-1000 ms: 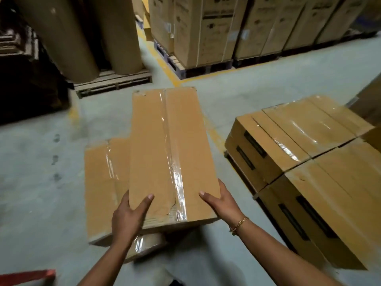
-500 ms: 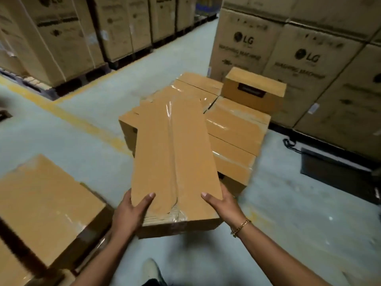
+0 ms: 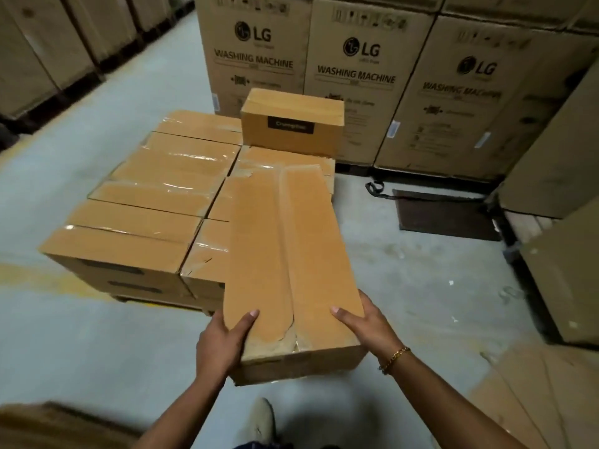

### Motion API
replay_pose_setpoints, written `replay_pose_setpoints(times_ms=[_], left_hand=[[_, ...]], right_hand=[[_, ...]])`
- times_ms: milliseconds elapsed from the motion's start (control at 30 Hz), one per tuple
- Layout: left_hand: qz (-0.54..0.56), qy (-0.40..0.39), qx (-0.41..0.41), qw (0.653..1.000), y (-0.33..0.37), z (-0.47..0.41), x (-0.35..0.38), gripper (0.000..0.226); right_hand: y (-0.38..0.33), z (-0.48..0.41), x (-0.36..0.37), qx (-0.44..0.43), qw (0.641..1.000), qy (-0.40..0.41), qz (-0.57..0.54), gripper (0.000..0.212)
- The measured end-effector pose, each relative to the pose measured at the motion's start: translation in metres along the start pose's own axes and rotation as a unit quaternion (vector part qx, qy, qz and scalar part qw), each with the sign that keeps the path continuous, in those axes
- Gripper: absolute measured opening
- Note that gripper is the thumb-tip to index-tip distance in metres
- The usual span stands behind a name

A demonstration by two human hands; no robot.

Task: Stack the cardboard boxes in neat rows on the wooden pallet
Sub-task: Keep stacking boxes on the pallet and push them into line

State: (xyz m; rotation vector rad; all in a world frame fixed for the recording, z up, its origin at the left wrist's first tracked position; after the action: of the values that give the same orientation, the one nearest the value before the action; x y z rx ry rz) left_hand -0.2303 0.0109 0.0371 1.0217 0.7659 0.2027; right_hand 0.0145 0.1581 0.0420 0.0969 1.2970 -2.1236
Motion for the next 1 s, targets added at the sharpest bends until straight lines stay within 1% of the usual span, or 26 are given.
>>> replay_pose_setpoints(times_ms=[100, 267, 300, 400, 433, 500, 533, 600, 667, 733, 800, 867, 967, 1000], left_hand=[[-0.018, -0.02, 0.015, 1.0, 0.035, -0.031, 0.03, 0.075], [-0.028, -0.041, 0.028, 0.998, 0.088, -0.085, 0.09, 0.093], [-0.024, -0.039, 0.027, 0.999, 0.097, -0.097, 0.104, 0.091], [-0.024, -0.025, 0.027, 0.999, 0.128, -0.132, 0.155, 0.068], [-0.026, -0.02, 0.025, 0.999, 0.14, -0.141, 0.173, 0.067], [-0.021, -0.008, 0.015, 1.0, 0.161, -0.159, 0.208, 0.072], [-0.023, -0.004, 0.01, 1.0, 0.172, -0.167, 0.224, 0.073], [-0.021, 0.009, -0.01, 1.0, 0.192, -0.179, 0.25, 0.071], [-0.012, 0.026, -0.03, 0.999, 0.209, -0.191, 0.272, 0.063], [0.001, 0.045, -0.045, 0.998, 0.225, -0.203, 0.29, 0.055], [0.013, 0.07, -0.065, 0.995, 0.236, -0.218, 0.304, 0.056], [0.019, 0.09, -0.08, 0.993, 0.243, -0.235, 0.316, 0.065], [0.024, 0.128, -0.115, 0.985, 0.256, -0.265, 0.328, 0.102], [0.027, 0.14, -0.13, 0.981, 0.259, -0.276, 0.333, 0.106]], right_hand=[[-0.009, -0.031, -0.031, 0.013, 1.0, 0.016, -0.003, 0.066], [-0.009, -0.104, -0.087, 0.028, 0.999, 0.02, -0.023, 0.06], [-0.011, -0.121, -0.1, 0.025, 0.999, 0.019, -0.023, 0.058], [-0.015, -0.177, -0.143, 0.021, 1.0, 0.012, -0.019, 0.056], [-0.019, -0.194, -0.16, 0.018, 1.0, 0.008, -0.012, 0.054], [-0.029, -0.229, -0.196, 0.019, 1.0, -0.003, 0.0, 0.048], [-0.033, -0.248, -0.213, 0.02, 1.0, -0.012, 0.004, 0.049], [-0.043, -0.279, -0.243, 0.026, 0.999, -0.029, 0.021, 0.051], [-0.056, -0.311, -0.268, 0.018, 0.998, -0.046, 0.035, 0.05], [-0.074, -0.341, -0.286, 0.001, 0.997, -0.064, 0.051, 0.062], [-0.09, -0.374, -0.298, -0.017, 0.994, -0.085, 0.071, 0.071], [-0.109, -0.406, -0.304, -0.024, 0.99, -0.107, 0.085, 0.068], [-0.138, -0.453, -0.302, -0.037, 0.981, -0.151, 0.112, 0.051], [-0.148, -0.471, -0.3, -0.04, 0.978, -0.168, 0.117, 0.047]])
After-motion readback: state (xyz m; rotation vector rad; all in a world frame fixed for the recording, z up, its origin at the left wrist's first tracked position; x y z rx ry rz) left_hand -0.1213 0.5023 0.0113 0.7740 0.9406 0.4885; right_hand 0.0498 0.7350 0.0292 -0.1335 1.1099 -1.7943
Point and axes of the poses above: each hand's wrist, its own z-axis away from the middle knuckle, its own x-axis out of the palm, y = z × x, the point moved 1 cm from there along -z, towards the middle knuckle, and after that the axes turned 7 degrees about x, right-handed, at the moved point
